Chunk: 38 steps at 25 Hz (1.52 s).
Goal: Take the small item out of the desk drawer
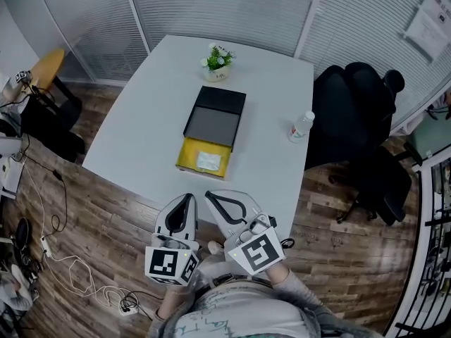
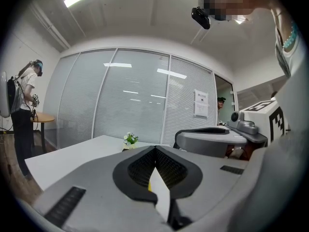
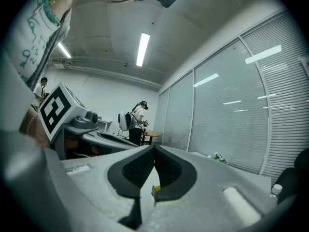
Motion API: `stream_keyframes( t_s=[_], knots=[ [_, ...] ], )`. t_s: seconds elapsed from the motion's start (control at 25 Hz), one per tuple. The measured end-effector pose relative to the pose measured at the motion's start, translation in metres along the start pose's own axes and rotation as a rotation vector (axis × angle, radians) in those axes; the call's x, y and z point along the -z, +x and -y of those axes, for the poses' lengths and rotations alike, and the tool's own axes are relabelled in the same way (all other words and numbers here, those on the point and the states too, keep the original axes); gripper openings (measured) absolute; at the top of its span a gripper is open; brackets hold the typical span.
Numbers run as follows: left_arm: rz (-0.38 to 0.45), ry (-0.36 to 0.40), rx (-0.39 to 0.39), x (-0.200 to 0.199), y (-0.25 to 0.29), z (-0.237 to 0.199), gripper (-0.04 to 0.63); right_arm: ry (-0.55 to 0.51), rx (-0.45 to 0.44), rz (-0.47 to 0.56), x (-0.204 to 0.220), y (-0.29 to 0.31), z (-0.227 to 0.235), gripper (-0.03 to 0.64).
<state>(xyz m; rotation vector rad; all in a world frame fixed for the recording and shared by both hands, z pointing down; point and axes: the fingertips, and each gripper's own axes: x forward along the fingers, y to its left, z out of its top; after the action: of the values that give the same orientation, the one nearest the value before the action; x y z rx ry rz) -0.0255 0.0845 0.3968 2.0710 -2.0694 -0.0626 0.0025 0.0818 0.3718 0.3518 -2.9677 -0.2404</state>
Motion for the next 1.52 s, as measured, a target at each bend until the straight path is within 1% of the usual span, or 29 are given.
stream_keyframes(
  t_s=[0.2, 0.36, 0.56, 0.68, 1.16, 1.36, 1.52],
  knots=[
    [-0.016, -0.005, -0.034, 0.000, 0.016, 0.006, -0.002, 0.043, 0.002, 0.010, 0.009, -0.003, 0.021, 0.003],
    [-0.022, 0.004, -0.061, -0.001, 0.033, 0.004, -0.002, 0.054, -0.038, 0.012, 0.012, 0.009, 0.039, 0.002],
    [-0.026, 0.017, -0.098, -0.016, 0.050, 0.005, -0.002, 0.054, -0.086, 0.035, 0.003, 0.017, 0.055, 0.003],
    [-0.032, 0.013, -0.108, -0.014, 0.059, 0.008, -0.002, 0.058, -0.101, 0.040, 0.006, 0.016, 0.062, 0.003],
    [-0.032, 0.016, -0.129, -0.006, 0.080, 0.023, -0.002, 0.077, -0.105, 0.039, 0.021, 0.003, 0.089, 0.002],
    [-0.034, 0.013, -0.119, -0.003, 0.084, 0.022, -0.002, 0.078, -0.102, 0.026, 0.026, 0.003, 0.093, 0.002],
    [-0.039, 0.008, -0.101, -0.004, 0.087, 0.017, -0.002, 0.081, -0.072, 0.021, 0.027, 0.007, 0.096, 0.002]
  ],
)
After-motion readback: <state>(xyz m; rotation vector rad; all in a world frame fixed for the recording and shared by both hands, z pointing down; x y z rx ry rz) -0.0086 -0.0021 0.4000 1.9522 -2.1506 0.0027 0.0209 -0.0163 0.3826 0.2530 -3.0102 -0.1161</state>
